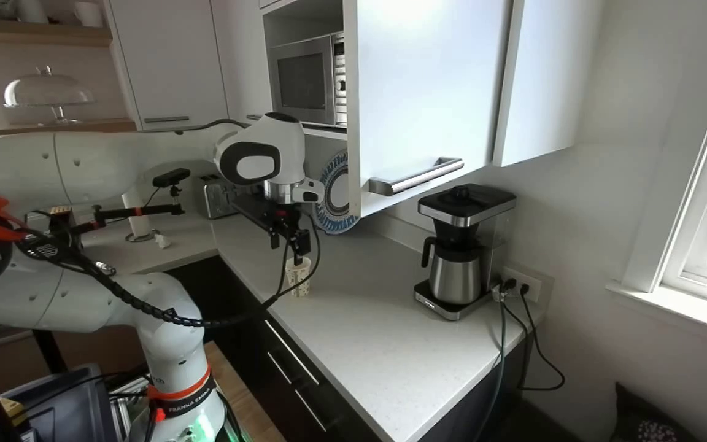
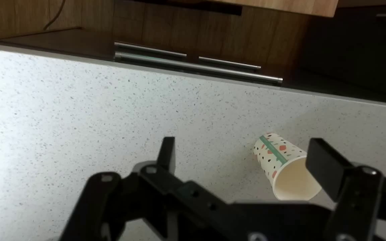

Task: Turn the cup upside down

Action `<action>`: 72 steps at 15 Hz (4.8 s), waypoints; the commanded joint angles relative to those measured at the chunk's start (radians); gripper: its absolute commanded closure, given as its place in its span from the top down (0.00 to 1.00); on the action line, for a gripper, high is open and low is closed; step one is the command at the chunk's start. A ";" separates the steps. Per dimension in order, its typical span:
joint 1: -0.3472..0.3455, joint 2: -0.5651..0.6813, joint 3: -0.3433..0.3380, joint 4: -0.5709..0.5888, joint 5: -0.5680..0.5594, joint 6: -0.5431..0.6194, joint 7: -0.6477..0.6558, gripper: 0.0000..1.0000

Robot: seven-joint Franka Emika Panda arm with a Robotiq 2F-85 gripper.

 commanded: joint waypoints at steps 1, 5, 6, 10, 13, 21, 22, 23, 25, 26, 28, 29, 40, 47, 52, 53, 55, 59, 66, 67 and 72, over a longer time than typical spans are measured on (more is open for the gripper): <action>0.012 0.054 0.006 0.016 0.051 0.086 0.008 1.00; 0.038 0.127 0.028 0.042 0.087 0.200 0.003 1.00; 0.043 0.148 0.039 0.052 0.095 0.218 0.011 1.00; 0.056 0.223 0.086 0.095 0.140 0.268 0.057 1.00; 0.066 0.275 0.120 0.121 0.167 0.290 0.088 1.00; 0.062 0.308 0.157 0.133 0.169 0.288 0.106 1.00; 0.062 0.309 0.157 0.133 0.170 0.288 0.106 1.00; 0.062 0.309 0.157 0.133 0.170 0.288 0.106 1.00; 0.062 0.309 0.157 0.134 0.170 0.288 0.107 1.00; 0.062 0.309 0.157 0.134 0.170 0.288 0.107 1.00; 0.062 0.309 0.157 0.134 0.170 0.288 0.107 1.00; 0.062 0.309 0.157 0.134 0.170 0.288 0.107 1.00; 0.088 0.274 0.246 0.047 0.150 0.325 0.148 1.00; 0.109 0.291 0.278 -0.010 0.150 0.460 0.156 1.00; 0.113 0.292 0.275 -0.010 0.150 0.472 0.157 1.00; 0.113 0.293 0.275 -0.010 0.150 0.472 0.157 1.00; 0.108 0.334 0.278 -0.019 0.148 0.496 0.162 1.00; 0.121 0.392 0.262 -0.029 0.171 0.544 0.133 1.00; 0.138 0.476 0.251 -0.043 0.193 0.603 0.119 1.00; 0.140 0.485 0.251 -0.044 0.194 0.604 0.116 1.00; 0.149 0.516 0.247 -0.049 0.198 0.606 0.085 1.00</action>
